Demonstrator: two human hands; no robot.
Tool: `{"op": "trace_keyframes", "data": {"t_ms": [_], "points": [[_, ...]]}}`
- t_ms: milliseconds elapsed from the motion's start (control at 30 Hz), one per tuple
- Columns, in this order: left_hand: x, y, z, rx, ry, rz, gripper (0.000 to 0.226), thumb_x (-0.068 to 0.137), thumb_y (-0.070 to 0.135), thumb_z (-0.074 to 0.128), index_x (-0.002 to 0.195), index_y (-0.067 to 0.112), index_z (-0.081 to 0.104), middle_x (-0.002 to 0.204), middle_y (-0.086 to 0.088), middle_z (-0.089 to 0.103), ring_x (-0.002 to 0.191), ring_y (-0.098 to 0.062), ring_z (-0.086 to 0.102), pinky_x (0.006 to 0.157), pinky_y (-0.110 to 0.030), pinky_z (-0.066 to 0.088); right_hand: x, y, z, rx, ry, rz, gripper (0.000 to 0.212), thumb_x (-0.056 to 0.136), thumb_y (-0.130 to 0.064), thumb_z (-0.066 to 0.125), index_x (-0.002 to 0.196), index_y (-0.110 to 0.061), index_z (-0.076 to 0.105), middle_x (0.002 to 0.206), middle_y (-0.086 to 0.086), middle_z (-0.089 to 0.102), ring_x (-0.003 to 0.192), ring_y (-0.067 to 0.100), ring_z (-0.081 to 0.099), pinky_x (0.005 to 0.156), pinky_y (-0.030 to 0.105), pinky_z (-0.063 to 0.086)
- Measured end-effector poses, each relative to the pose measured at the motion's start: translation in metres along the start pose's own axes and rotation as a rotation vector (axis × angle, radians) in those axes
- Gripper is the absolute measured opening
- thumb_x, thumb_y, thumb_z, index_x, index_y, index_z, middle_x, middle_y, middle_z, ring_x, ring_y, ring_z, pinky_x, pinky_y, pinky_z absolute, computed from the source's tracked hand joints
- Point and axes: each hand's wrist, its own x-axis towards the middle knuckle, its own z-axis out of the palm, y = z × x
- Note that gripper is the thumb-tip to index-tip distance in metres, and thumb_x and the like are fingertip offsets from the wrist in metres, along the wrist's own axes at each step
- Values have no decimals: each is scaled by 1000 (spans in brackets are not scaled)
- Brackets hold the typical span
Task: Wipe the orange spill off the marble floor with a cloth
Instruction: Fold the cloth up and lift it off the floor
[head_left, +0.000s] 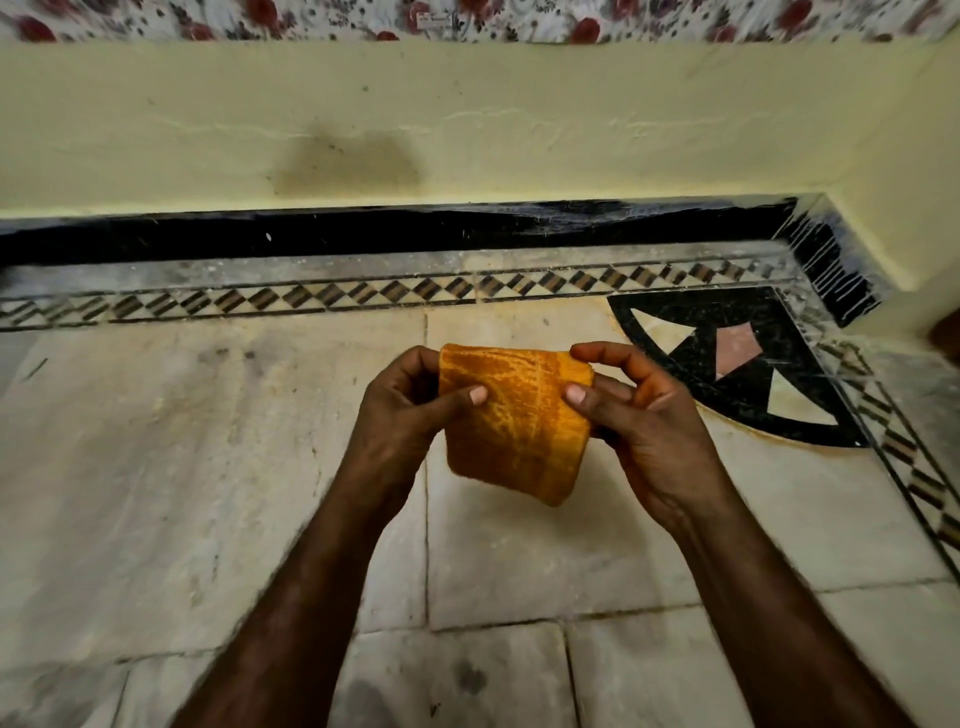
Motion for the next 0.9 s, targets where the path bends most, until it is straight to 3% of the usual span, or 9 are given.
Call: {"op": "trace_keyframes", "data": {"t_ms": [167, 267, 367, 433, 533, 600, 700, 833, 900], "points": [[0, 25, 9, -22, 64, 105, 38, 70, 13, 78, 100, 16, 54, 90, -7, 75, 93, -22, 73, 77, -27, 58, -8, -25, -5, -237, 15, -155, 59, 75, 13, 77, 121, -23, 66, 105, 0, 78, 102, 15, 73, 83, 29, 61], [-3, 45, 18, -34, 69, 205, 44, 68, 12, 79, 106, 13, 57, 86, -4, 76, 92, -18, 73, 76, -27, 58, -12, -45, -5, -409, 82, -316, 53, 77, 6, 81, 112, -32, 70, 107, -4, 73, 100, 7, 69, 82, 28, 61], [-6, 67, 26, -45, 42, 321, 45, 69, 7, 81, 107, 14, 57, 85, 2, 76, 90, -14, 73, 77, -27, 58, -17, -70, -6, -474, 108, -475, 38, 81, -6, 81, 106, -33, 72, 110, -1, 71, 103, 17, 68, 87, 38, 61], [-8, 85, 29, -59, 2, 422, 47, 73, 3, 84, 107, 17, 56, 88, 4, 75, 91, -14, 72, 78, -29, 57, -22, -90, -3, -455, 100, -567, 29, 82, -17, 80, 105, -33, 70, 111, 2, 71, 106, 17, 68, 89, 35, 60], [-8, 112, 38, -123, -53, 554, 45, 80, 0, 76, 112, 20, 52, 97, 1, 73, 96, -18, 71, 82, -33, 57, -21, -118, 6, -278, 73, -648, 27, 90, -11, 71, 108, -29, 63, 106, -9, 70, 103, 9, 67, 85, 23, 55], [-6, 126, 45, -144, -85, 620, 40, 85, 0, 71, 113, 20, 51, 105, -4, 67, 100, -21, 68, 84, -35, 54, -19, -129, 14, -196, 50, -662, 25, 97, -9, 62, 113, -26, 56, 101, -17, 68, 99, 7, 65, 84, 27, 54], [-4, 132, 49, -138, -120, 667, 30, 87, 1, 66, 107, 24, 59, 109, -2, 63, 104, -21, 64, 86, -33, 51, -21, -132, 23, -168, 58, -658, 25, 98, -14, 62, 118, -24, 51, 107, -12, 68, 103, 12, 66, 87, 36, 55], [-8, 139, 50, -156, -147, 658, 42, 77, 7, 74, 111, 29, 63, 122, 2, 64, 110, -25, 64, 84, -31, 55, -32, -147, 28, -65, 48, -661, 43, 89, -22, 68, 126, -22, 46, 104, -6, 74, 104, 18, 71, 84, 43, 60], [-8, 144, 55, -135, -174, 683, 51, 74, 7, 75, 119, 26, 58, 128, 4, 61, 117, -26, 63, 87, -33, 56, -32, -139, 24, -18, 1, -539, 65, 78, -43, 80, 132, -27, 48, 110, -5, 76, 108, 20, 72, 85, 44, 61]]}}
